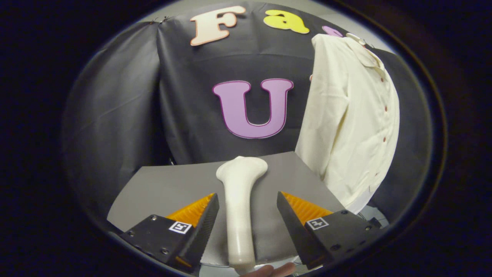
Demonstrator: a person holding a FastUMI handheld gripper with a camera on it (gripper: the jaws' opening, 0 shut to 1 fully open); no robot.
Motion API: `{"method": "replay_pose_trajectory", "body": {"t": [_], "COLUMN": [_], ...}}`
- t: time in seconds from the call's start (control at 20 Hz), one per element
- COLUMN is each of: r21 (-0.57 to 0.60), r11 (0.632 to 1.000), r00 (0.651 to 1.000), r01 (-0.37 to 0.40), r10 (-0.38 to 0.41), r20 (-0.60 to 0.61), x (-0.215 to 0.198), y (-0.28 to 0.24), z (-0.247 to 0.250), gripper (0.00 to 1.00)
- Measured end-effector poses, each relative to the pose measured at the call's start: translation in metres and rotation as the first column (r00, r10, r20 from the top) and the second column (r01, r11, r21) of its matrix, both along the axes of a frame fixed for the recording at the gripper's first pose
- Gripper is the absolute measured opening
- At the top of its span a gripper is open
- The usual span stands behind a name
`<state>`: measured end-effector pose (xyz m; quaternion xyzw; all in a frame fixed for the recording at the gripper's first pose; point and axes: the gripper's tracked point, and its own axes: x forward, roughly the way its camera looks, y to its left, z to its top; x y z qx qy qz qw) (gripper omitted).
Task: Iron the clothes twice with a garment steamer, once on the left side and once on the right side.
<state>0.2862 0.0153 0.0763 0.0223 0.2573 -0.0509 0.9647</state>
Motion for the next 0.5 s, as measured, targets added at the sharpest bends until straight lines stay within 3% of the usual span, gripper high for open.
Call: {"method": "replay_pose_trajectory", "body": {"t": [0.2, 0.3, 0.4, 0.5], "r21": [-0.014, -0.006, -0.039, -0.047], "r11": [0.998, 0.999, 0.999, 0.999], "r00": [0.993, 0.988, 0.970, 0.982], "r01": [0.059, 0.038, 0.012, 0.006], "r10": [-0.060, -0.038, -0.021, -0.015], "r20": [-0.099, -0.148, -0.241, -0.188], "x": [0.005, 0.009, 0.003, 0.008], "y": [-0.012, -0.006, -0.003, 0.003], "z": [-0.020, -0.035, -0.053, -0.044], "gripper": [0.91, 0.93, 0.86, 0.72]}}
